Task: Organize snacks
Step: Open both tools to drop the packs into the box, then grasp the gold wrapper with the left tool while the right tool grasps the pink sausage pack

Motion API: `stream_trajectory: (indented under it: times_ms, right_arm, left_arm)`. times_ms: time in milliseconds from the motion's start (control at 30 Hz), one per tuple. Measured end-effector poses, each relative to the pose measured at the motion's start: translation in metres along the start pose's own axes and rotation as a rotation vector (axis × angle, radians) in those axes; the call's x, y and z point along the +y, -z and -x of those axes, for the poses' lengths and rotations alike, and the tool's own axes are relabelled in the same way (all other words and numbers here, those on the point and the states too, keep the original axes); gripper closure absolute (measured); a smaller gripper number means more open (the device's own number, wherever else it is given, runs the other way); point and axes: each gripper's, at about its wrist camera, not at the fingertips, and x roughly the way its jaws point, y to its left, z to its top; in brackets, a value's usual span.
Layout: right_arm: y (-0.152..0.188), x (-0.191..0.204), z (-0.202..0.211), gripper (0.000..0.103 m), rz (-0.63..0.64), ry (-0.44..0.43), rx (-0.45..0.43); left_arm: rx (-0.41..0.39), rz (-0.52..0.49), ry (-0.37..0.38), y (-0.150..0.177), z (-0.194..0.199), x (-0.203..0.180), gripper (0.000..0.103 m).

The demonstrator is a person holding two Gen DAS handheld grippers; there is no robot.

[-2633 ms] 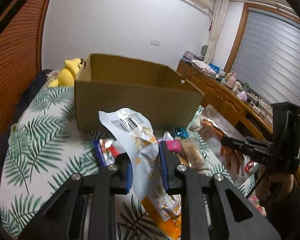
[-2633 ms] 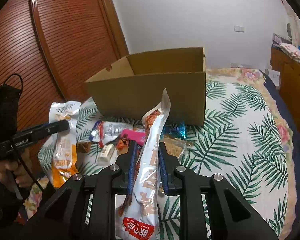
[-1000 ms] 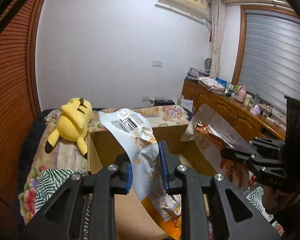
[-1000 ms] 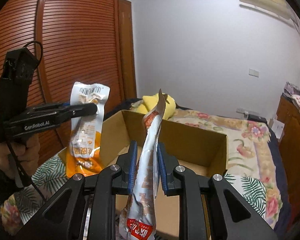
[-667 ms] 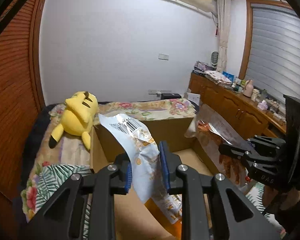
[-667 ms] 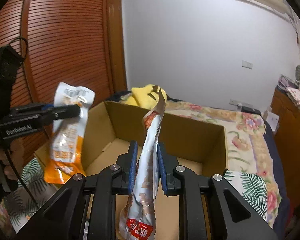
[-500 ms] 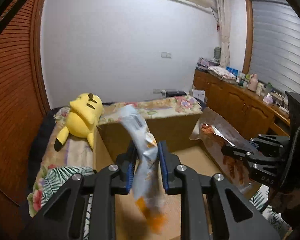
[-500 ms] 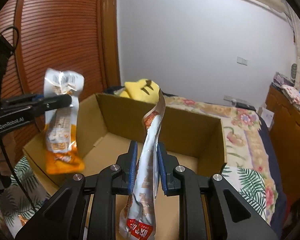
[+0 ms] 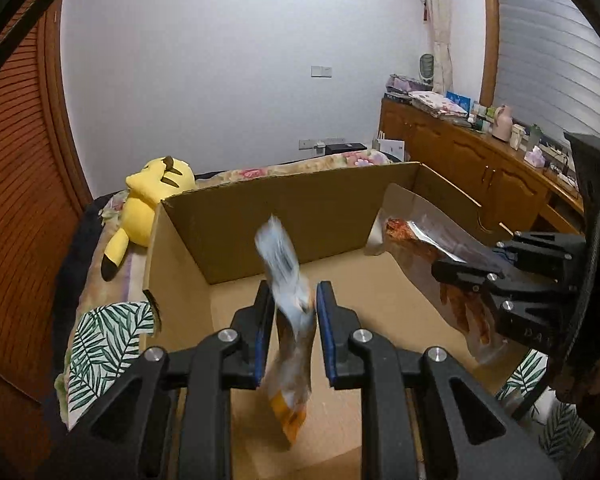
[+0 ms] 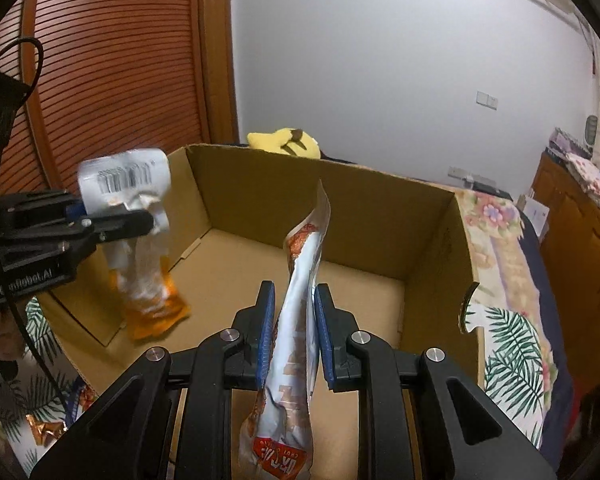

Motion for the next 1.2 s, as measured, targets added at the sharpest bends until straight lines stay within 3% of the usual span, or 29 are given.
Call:
stream_trajectory:
  times_ms: [367, 400, 467, 500, 733, 933, 1200]
  right_arm:
    - [-0.001, 0.000, -0.002, 0.085, -0.003, -0.015, 0.013]
    - [-0.001, 0.000, -0.002, 0.085, -0.005, -0.016, 0.011]
    - [0.001, -0.001, 0.002, 0.085, -0.012, -0.018, 0.003]
    - [0.001, -0.001, 0.006, 0.085, -0.016, -0.022, -0.006]
    - [0.006, 0.006, 0.042, 0.084, -0.037, -0.049, -0.064]
    - [0.013, 0.018, 0.080, 0.084, -0.045, -0.068, -0.105]
    - [0.033, 0.032, 0.130, 0.084, -0.064, -0.063, -0.139]
  left_arm:
    - [0.009, 0.009, 0.000, 0.002, 0.001, 0.002, 0.081]
    - [0.007, 0.009, 0.001, 0.003, 0.002, 0.002, 0.079]
    - [-0.003, 0.017, 0.001, 0.002, 0.005, 0.003, 0.061]
    - [-0.009, 0.021, 0.004, 0.002, 0.005, 0.005, 0.057]
    - [-0.032, 0.016, -0.020, 0.000, 0.019, 0.003, 0.052]
    - [-0.091, 0.009, -0.036, 0.001, 0.050, 0.001, 0.026]
    - [-0.149, -0.003, -0.046, 0.012, 0.101, -0.002, 0.025]
